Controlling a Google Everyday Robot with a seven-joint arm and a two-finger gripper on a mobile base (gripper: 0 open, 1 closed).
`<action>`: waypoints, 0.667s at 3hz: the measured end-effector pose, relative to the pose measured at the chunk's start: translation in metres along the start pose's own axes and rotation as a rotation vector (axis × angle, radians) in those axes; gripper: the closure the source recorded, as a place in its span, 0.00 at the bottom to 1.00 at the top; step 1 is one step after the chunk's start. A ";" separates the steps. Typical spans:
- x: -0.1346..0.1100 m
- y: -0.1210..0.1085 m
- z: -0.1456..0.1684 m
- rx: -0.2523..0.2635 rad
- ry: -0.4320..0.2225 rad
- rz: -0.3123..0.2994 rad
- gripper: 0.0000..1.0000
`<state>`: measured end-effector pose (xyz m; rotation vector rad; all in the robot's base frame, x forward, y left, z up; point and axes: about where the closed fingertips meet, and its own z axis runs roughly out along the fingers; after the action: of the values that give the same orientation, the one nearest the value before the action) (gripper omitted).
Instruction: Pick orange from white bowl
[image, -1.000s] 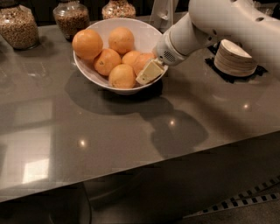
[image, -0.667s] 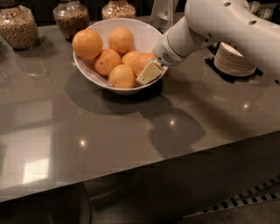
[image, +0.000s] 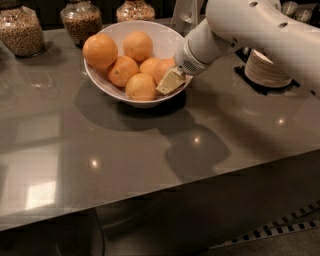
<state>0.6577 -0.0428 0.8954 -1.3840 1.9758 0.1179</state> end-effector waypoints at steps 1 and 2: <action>-0.011 0.000 -0.011 0.008 -0.015 -0.018 0.96; -0.024 0.000 -0.027 0.015 -0.055 -0.025 1.00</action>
Offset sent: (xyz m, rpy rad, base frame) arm -0.0170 0.0052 0.0628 0.0856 -0.0806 0.0401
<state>0.6486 -0.0364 0.9294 -1.3813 1.9104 0.1285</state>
